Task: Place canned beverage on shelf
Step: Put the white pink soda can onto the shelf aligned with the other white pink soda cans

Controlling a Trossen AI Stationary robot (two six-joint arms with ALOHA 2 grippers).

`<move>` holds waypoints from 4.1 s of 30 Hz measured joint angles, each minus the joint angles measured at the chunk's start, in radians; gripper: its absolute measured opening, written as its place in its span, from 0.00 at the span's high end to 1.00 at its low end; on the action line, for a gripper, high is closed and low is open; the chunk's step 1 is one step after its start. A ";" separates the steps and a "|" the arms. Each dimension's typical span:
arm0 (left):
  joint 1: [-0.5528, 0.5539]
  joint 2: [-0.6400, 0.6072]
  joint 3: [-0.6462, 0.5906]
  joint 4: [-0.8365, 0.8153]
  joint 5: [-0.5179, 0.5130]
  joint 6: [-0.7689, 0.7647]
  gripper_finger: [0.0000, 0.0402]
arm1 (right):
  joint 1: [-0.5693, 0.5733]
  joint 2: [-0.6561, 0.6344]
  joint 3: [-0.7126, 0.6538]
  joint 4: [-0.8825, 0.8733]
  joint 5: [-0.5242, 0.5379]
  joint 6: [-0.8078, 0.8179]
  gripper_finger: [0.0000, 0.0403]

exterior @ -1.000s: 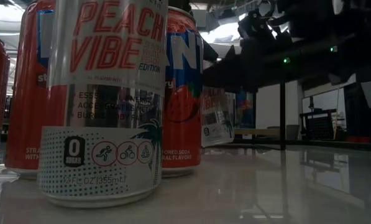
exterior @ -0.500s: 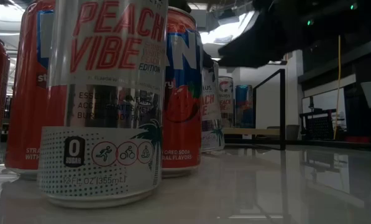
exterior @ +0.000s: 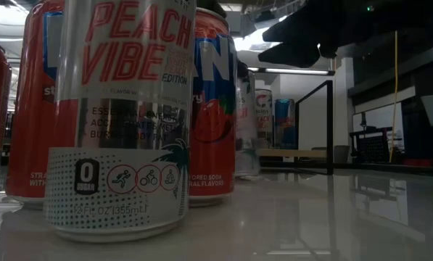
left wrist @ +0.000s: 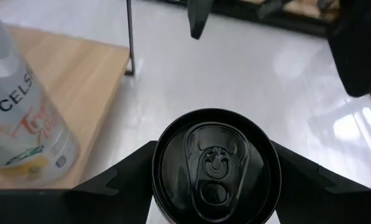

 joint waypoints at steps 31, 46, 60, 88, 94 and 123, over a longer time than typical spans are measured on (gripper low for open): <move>-0.042 0.000 0.112 -0.258 -0.147 0.018 0.31 | -0.001 0.000 0.000 0.000 0.005 -0.003 0.04; -0.042 0.000 0.112 -0.253 -0.138 0.018 0.30 | -0.001 0.000 0.000 0.008 0.005 -0.004 0.04; -0.034 -0.035 0.116 -0.235 -0.135 0.018 0.30 | -0.001 -0.003 0.025 0.029 -0.021 -0.003 0.04; -0.029 -0.509 0.117 -0.548 -0.162 0.098 0.30 | -0.174 0.210 0.875 -0.972 -0.337 0.103 0.04; -0.029 -0.530 0.117 -0.571 -0.162 0.097 0.30 | -0.207 0.291 0.880 -0.979 -0.431 0.128 0.04; -0.029 -0.526 0.116 -0.607 -0.162 0.097 0.30 | -0.219 0.405 0.980 -1.181 -0.428 0.122 0.04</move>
